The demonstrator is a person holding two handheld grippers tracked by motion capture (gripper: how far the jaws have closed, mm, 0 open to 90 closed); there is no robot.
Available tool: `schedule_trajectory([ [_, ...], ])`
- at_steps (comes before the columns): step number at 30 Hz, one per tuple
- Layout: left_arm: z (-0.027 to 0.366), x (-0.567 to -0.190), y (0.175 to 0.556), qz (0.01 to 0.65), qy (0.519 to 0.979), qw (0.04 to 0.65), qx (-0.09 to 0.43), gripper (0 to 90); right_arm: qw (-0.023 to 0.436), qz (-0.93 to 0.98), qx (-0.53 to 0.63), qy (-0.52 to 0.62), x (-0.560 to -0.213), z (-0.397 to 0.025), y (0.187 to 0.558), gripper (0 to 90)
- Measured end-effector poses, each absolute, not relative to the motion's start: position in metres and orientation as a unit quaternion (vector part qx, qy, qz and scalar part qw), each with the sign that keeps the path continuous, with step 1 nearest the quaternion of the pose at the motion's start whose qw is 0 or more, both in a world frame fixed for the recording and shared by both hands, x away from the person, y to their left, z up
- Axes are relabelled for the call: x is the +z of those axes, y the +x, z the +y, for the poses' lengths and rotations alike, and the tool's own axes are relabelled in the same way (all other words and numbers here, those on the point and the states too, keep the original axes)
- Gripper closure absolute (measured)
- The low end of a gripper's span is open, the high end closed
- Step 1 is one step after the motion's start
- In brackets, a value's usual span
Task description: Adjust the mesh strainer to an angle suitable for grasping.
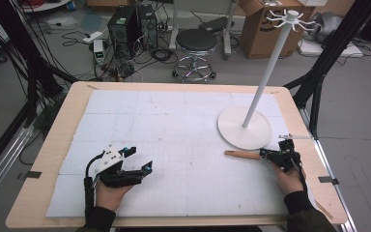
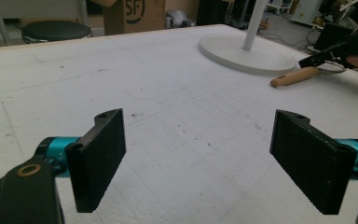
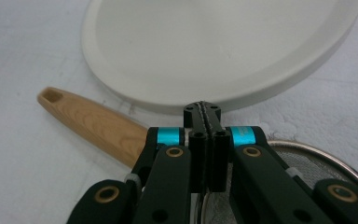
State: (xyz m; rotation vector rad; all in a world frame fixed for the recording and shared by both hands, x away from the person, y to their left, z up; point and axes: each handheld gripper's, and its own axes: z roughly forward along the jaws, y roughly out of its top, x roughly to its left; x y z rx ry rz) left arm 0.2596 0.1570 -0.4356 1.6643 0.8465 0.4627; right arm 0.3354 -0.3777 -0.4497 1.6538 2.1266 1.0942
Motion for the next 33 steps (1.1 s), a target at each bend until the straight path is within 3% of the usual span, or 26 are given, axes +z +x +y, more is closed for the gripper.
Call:
schedule_trajectory([
  [33,0.157,-0.435,0.259,0.36,0.711,0.57,0.198,19.2,0.115,0.751,0.371,0.535,-0.447,-0.362,0.296,89.8],
])
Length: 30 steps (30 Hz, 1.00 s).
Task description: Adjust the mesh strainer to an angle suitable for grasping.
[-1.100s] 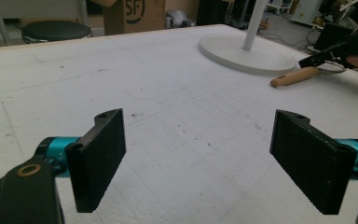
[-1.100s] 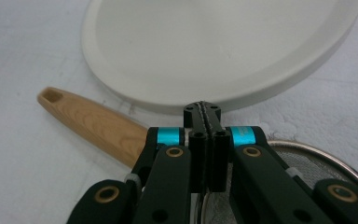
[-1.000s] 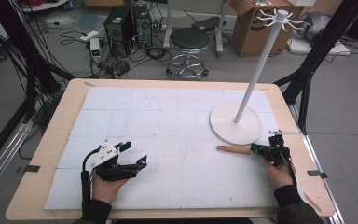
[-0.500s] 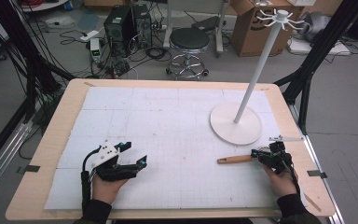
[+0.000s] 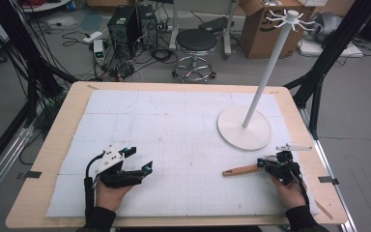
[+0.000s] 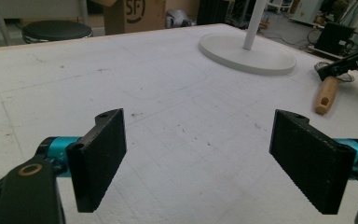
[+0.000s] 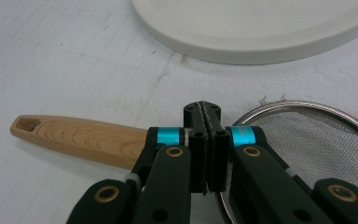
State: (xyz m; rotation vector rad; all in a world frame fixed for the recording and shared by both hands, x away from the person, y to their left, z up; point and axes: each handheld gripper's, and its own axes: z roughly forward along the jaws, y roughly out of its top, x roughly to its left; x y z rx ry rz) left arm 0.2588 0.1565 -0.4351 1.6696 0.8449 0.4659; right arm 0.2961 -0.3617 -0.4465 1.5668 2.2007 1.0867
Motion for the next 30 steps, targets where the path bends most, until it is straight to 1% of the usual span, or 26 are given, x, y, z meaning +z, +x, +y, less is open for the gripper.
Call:
schedule_trajectory([
  [13,0.156,-0.435,0.259,0.359,0.711,0.572,0.198,19.2,0.09,0.776,0.364,0.507,-0.444,-0.339,0.282,89.9],
  [14,0.156,-0.435,0.258,0.359,0.711,0.572,0.198,19.2,0.092,0.776,0.365,0.506,-0.444,-0.339,0.282,89.9],
  [16,0.156,-0.435,0.258,0.359,0.71,0.572,0.198,19.3,0.115,0.762,0.392,0.502,-0.437,-0.343,0.279,89.9],
  [19,0.156,-0.435,0.258,0.361,0.711,0.571,0.197,19.2,0.122,0.751,0.418,0.496,-0.431,-0.346,0.277,89.9],
  [20,0.156,-0.435,0.259,0.361,0.711,0.571,0.196,19.2,0.101,0.747,0.44,0.488,-0.426,-0.344,0.271,89.9],
  [21,0.156,-0.436,0.259,0.361,0.712,0.57,0.197,19.2,0.101,0.747,0.44,0.488,-0.426,-0.344,0.271,89.9],
  [22,0.156,-0.436,0.259,0.361,0.712,0.569,0.197,19.2,0.091,0.752,0.444,0.478,-0.426,-0.34,0.268,89.8],
  [23,0.156,-0.436,0.259,0.361,0.712,0.569,0.197,19.2,0.069,0.767,0.444,0.458,-0.431,-0.327,0.261,89.8],
  [24,0.156,-0.436,0.259,0.361,0.711,0.57,0.196,19.2,0.069,0.767,0.444,0.458,-0.431,-0.327,0.261,89.8],
  [26,0.156,-0.435,0.258,0.361,0.711,0.571,0.196,19.3,0.042,0.783,0.446,0.431,-0.435,-0.307,0.252,89.8],
  [27,0.156,-0.435,0.258,0.36,0.711,0.571,0.196,19.3,0.042,0.783,0.446,0.431,-0.435,-0.307,0.252,89.8],
  [30,0.156,-0.435,0.258,0.361,0.71,0.571,0.196,19.2,0.016,0.795,0.448,0.409,-0.438,-0.289,0.245,89.8],
])
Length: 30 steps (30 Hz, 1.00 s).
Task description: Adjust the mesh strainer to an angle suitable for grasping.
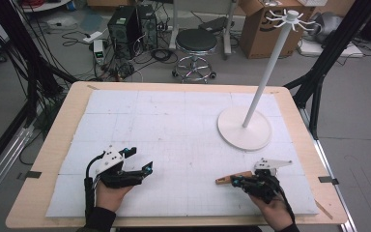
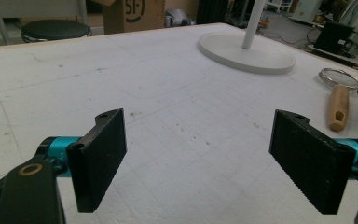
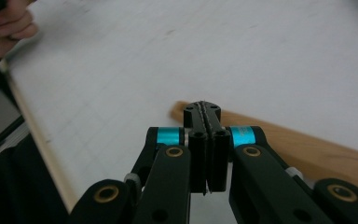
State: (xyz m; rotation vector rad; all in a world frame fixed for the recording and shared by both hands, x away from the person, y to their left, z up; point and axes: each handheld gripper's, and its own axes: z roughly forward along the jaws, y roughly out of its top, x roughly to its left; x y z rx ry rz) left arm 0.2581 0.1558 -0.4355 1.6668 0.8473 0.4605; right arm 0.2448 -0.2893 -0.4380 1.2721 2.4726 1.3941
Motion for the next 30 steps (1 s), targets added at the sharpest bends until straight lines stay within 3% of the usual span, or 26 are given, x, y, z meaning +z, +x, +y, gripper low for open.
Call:
schedule_trajectory([
  [4,0.156,-0.436,0.258,0.361,0.711,0.57,0.196,19.2,-0.008,0.818,0.426,0.386,-0.448,-0.267,0.24,89.7],
  [30,0.156,-0.436,0.258,0.361,0.711,0.57,0.199,20.0,0.042,0.817,0.386,0.425,-0.451,-0.238,0.304,89.7],
])
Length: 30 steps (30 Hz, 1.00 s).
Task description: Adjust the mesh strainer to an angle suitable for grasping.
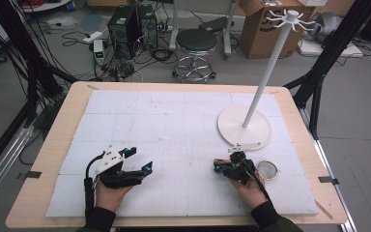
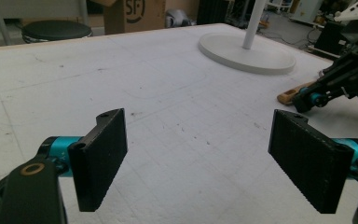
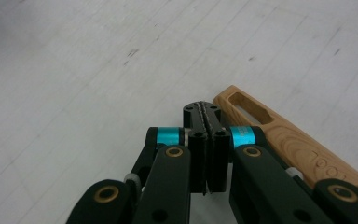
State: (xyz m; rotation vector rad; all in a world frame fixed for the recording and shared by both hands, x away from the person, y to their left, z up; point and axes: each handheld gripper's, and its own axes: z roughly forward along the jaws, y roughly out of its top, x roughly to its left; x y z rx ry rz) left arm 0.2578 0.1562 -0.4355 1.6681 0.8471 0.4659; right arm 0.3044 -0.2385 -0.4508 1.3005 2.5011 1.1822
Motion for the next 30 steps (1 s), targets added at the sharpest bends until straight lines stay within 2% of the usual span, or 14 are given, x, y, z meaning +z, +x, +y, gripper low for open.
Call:
schedule_trajectory([
  [7,0.156,-0.436,0.258,0.362,0.71,0.571,0.198,20.0,0.05,0.801,0.395,0.447,-0.453,-0.245,0.319,89.8],
  [10,0.156,-0.436,0.258,0.362,0.71,0.571,0.198,20.0,0.075,0.797,0.389,0.455,-0.453,-0.247,0.323,89.8],
  [15,0.156,-0.436,0.258,0.36,0.712,0.57,0.197,20.0,0.09,0.79,0.391,0.463,-0.454,-0.251,0.327,89.8],
  [18,0.157,-0.436,0.257,0.361,0.71,0.571,0.198,20.0,0.081,0.786,0.4,0.465,-0.452,-0.256,0.327,89.6],
  [20,0.157,-0.436,0.258,0.361,0.711,0.571,0.198,20.0,0.078,0.778,0.416,0.465,-0.446,-0.265,0.325,89.7],
  [26,0.157,-0.436,0.257,0.36,0.71,0.572,0.197,20.0,0.124,0.743,0.41,0.514,-0.434,-0.324,0.325,89.7],
  [30,0.156,-0.436,0.257,0.36,0.711,0.571,0.197,20.0,0.14,0.742,0.384,0.53,-0.436,-0.339,0.323,89.6],
])
